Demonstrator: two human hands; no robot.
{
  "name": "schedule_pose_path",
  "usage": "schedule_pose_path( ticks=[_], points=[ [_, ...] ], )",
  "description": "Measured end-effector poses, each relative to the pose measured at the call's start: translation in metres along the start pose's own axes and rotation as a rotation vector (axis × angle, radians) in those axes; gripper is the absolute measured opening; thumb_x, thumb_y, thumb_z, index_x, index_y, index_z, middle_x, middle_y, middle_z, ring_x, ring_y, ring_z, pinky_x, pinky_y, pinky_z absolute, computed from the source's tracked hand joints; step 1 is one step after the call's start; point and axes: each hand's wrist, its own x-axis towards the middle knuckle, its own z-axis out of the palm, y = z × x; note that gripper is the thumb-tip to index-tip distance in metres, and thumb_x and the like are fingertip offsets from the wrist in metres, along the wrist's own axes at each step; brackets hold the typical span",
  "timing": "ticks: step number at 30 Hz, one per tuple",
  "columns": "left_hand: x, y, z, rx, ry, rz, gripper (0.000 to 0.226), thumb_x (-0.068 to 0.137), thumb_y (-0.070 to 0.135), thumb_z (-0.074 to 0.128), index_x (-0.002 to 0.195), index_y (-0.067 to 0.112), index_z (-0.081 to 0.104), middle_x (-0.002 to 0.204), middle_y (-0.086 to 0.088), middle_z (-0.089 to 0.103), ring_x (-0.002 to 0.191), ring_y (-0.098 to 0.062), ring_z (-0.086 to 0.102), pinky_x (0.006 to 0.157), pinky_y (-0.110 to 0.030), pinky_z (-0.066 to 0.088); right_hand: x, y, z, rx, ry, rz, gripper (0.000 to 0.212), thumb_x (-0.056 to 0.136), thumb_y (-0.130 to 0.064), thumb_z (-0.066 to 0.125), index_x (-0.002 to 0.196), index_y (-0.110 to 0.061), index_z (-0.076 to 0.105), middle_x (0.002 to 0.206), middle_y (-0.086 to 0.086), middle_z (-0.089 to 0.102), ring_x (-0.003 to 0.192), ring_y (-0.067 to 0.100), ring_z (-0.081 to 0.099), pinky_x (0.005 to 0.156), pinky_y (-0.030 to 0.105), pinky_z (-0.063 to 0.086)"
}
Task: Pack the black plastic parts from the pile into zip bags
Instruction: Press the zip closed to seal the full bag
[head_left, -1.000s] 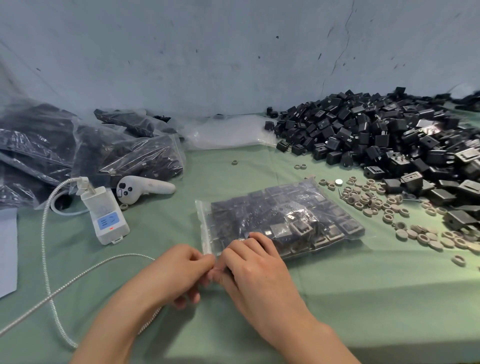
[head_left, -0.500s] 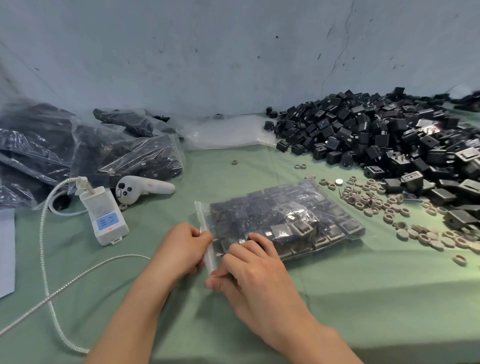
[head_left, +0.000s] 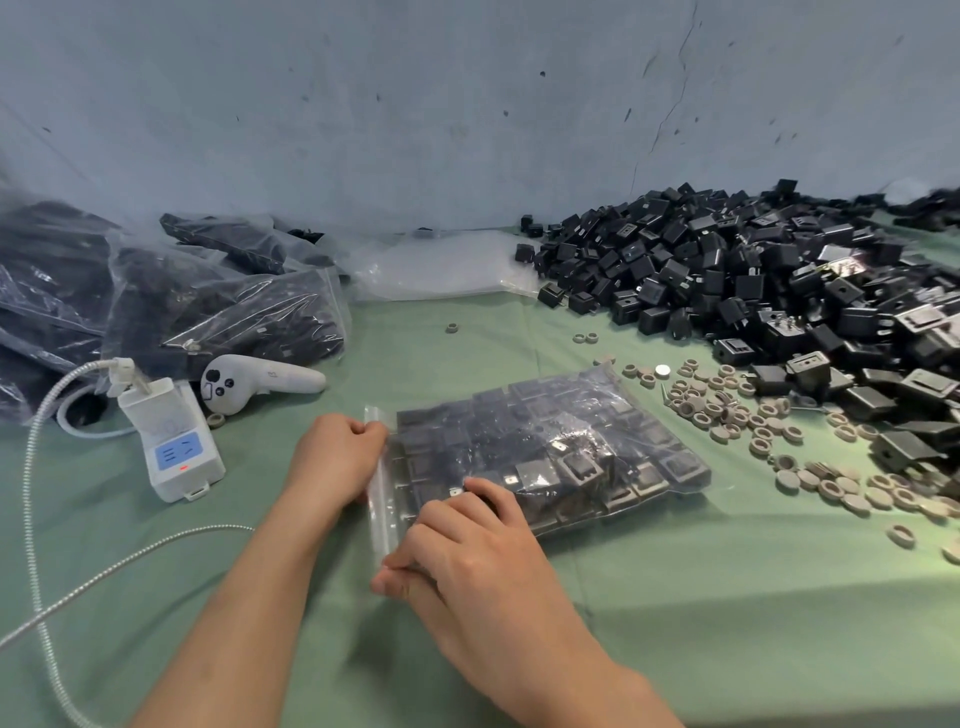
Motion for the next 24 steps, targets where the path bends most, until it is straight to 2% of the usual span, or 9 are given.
schedule_pose_path(
  ticks=[4, 6, 9, 12, 15, 17, 20, 22, 24],
  points=[
    [-0.004, 0.000, -0.004, -0.112, -0.053, -0.056, 0.042, 0.092, 0.024, 0.054, 0.052, 0.016, 0.044, 0.048, -0.009, 0.046, 0.044, -0.023, 0.046, 0.053, -0.031, 0.046, 0.005, 0.011, -0.013, 0.035, 0.082, 0.041, 0.032, 0.104, -0.039, 0.043, 0.094, -0.028, 0.071, 0.101, -0.015, 0.067, 0.100, 0.011, 0.059, 0.111, 0.039, 0.035],
    [-0.014, 0.002, -0.008, -0.259, -0.157, -0.134, 0.040, 0.094, 0.027, 0.055, 0.057, 0.011, 0.053, 0.051, -0.012, 0.054, 0.042, -0.022, 0.053, 0.048, -0.032, 0.053, 0.011, 0.025, -0.025, 0.002, 0.169, 0.219, 0.032, 0.102, -0.038, 0.040, 0.109, -0.029, 0.070, 0.114, -0.013, 0.066, 0.113, 0.011, 0.056, 0.116, 0.043, 0.029],
    [-0.028, 0.004, -0.014, -0.352, -0.294, -0.199, 0.043, 0.095, 0.034, 0.057, 0.079, -0.004, 0.069, 0.061, -0.016, 0.067, 0.042, -0.019, 0.059, 0.040, -0.026, 0.049, 0.013, 0.054, -0.038, -0.135, 0.089, 0.614, 0.042, 0.101, -0.040, 0.033, 0.137, -0.031, 0.053, 0.146, -0.005, 0.048, 0.143, 0.018, 0.034, 0.123, 0.051, 0.012],
    [-0.033, 0.009, -0.012, -0.397, -0.383, -0.216, 0.043, 0.095, 0.042, 0.059, 0.087, 0.001, 0.071, 0.065, -0.010, 0.070, 0.047, -0.017, 0.063, 0.043, -0.024, 0.049, 0.012, 0.072, -0.042, -0.092, 0.045, 0.843, 0.046, 0.102, -0.044, 0.034, 0.144, -0.032, 0.047, 0.158, -0.001, 0.034, 0.149, 0.022, 0.021, 0.123, 0.052, 0.007],
    [-0.033, 0.015, -0.005, -0.431, -0.453, -0.203, 0.045, 0.093, 0.046, 0.060, 0.097, 0.003, 0.073, 0.086, -0.014, 0.077, 0.078, -0.029, 0.074, 0.074, -0.039, 0.062, 0.013, 0.072, -0.040, -0.073, 0.055, 0.846, 0.048, 0.101, -0.045, 0.032, 0.144, -0.032, 0.047, 0.159, -0.002, 0.033, 0.148, 0.023, 0.022, 0.121, 0.051, 0.012],
    [-0.035, 0.017, -0.001, -0.469, -0.463, -0.156, 0.042, 0.092, 0.045, 0.062, 0.099, 0.005, 0.075, 0.092, -0.012, 0.077, 0.090, -0.031, 0.074, 0.093, -0.046, 0.056, 0.012, 0.072, -0.039, -0.075, 0.062, 0.842, 0.049, 0.101, -0.046, 0.030, 0.145, -0.032, 0.046, 0.160, -0.002, 0.031, 0.149, 0.022, 0.021, 0.121, 0.051, 0.013],
    [-0.043, 0.022, 0.001, -0.642, -0.526, -0.116, 0.033, 0.094, 0.036, 0.063, 0.104, 0.006, 0.074, 0.096, -0.013, 0.077, 0.088, -0.028, 0.074, 0.080, -0.038, 0.060, 0.009, 0.074, -0.037, -0.063, 0.091, 0.846, 0.047, 0.102, -0.045, 0.032, 0.145, -0.032, 0.046, 0.160, -0.002, 0.031, 0.149, 0.021, 0.020, 0.122, 0.051, 0.012],
    [-0.049, 0.029, 0.002, -0.826, -0.624, -0.203, 0.029, 0.094, 0.027, 0.064, 0.106, 0.002, 0.073, 0.099, -0.020, 0.075, 0.085, -0.030, 0.074, 0.069, -0.038, 0.061, 0.008, 0.074, -0.036, -0.047, 0.118, 0.849, 0.047, 0.102, -0.045, 0.033, 0.145, -0.031, 0.046, 0.160, -0.003, 0.031, 0.149, 0.021, 0.020, 0.122, 0.050, 0.012],
    [-0.052, 0.032, 0.004, -0.950, -0.687, -0.316, 0.030, 0.094, 0.023, 0.064, 0.112, -0.001, 0.070, 0.107, -0.025, 0.072, 0.092, -0.034, 0.072, 0.075, -0.045, 0.061, 0.008, 0.074, -0.034, -0.048, 0.137, 0.845, 0.046, 0.102, -0.044, 0.033, 0.144, -0.031, 0.047, 0.160, -0.002, 0.032, 0.149, 0.020, 0.021, 0.122, 0.051, 0.013]
  ],
)
